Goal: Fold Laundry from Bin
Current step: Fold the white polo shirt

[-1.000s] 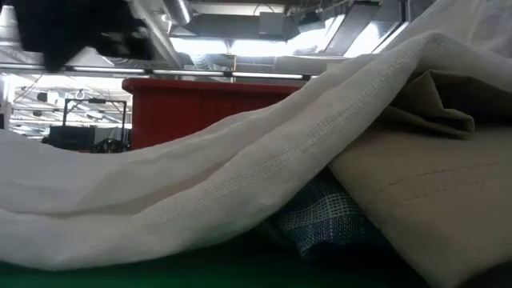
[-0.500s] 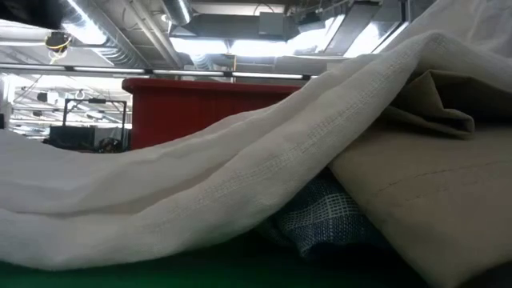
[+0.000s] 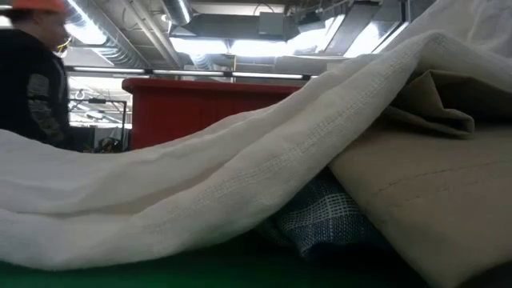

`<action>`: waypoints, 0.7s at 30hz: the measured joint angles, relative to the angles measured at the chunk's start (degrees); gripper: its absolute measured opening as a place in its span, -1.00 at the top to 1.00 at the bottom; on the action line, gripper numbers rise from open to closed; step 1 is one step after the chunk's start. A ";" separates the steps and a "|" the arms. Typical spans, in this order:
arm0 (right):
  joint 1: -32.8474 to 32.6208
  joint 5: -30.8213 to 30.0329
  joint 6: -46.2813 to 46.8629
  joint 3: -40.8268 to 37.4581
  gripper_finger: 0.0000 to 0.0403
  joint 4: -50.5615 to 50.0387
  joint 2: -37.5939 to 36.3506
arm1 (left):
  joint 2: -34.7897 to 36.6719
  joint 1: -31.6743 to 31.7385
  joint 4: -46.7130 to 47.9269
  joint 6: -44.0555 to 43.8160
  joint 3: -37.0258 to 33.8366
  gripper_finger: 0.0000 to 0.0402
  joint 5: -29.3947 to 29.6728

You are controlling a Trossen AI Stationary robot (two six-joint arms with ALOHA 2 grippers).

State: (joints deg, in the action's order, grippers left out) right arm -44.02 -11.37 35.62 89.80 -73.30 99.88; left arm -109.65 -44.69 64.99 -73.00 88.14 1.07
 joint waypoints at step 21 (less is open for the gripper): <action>8.41 9.45 -18.20 0.00 0.20 2.66 0.00 | 12.62 -22.10 12.35 -55.81 -5.53 0.17 15.47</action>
State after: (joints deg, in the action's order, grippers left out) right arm -35.62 -1.91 17.42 89.80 -70.64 99.88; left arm -97.03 -66.78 77.34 -128.81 82.60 16.54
